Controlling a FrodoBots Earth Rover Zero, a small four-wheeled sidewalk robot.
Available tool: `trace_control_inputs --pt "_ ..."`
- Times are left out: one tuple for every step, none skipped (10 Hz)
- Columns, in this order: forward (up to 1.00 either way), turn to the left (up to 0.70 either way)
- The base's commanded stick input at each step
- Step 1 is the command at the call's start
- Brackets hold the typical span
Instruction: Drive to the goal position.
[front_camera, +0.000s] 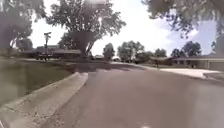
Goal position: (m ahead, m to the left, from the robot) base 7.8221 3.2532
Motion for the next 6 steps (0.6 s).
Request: trace_control_inputs --pt "1.0 0.03" --pt "1.0 0.03" --pt "1.0 0.03" --pt "1.0 0.03" --pt "1.0 0.03" --pt "1.0 0.03"
